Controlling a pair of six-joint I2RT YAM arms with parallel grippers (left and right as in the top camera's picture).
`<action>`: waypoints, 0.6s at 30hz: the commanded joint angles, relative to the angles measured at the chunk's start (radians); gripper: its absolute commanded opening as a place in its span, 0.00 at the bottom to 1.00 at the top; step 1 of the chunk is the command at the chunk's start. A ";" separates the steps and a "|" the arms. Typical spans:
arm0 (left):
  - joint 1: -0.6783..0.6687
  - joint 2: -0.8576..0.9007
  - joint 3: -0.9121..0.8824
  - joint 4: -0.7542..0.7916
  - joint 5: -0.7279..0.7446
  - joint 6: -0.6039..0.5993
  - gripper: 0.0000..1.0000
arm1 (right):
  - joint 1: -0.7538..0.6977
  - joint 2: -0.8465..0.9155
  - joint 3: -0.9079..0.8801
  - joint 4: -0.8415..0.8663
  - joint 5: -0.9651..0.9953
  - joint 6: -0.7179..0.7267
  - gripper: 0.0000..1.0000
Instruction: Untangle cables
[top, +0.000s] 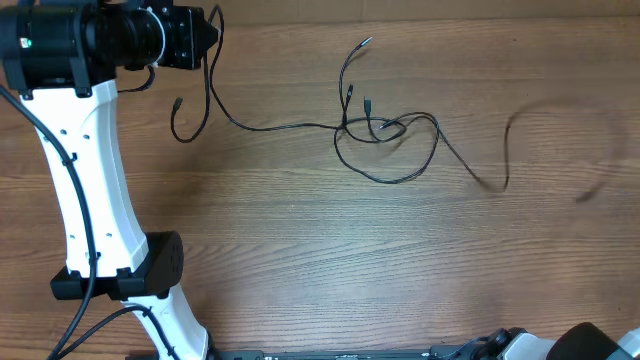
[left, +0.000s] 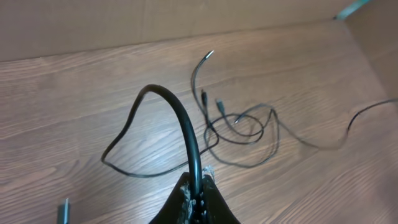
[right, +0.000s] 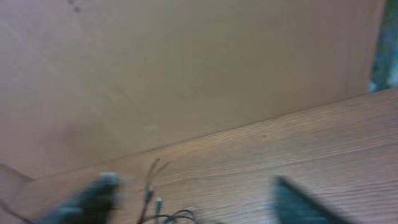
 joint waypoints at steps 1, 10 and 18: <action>-0.021 -0.026 0.013 -0.023 -0.025 0.099 0.04 | 0.007 -0.023 0.029 -0.003 -0.209 0.029 1.00; -0.112 -0.026 0.013 -0.079 -0.027 0.130 1.00 | 0.257 -0.127 0.029 -0.236 -0.152 -0.237 1.00; -0.124 -0.024 -0.043 -0.085 -0.164 0.058 1.00 | 0.466 -0.132 0.027 -0.312 0.044 -0.283 1.00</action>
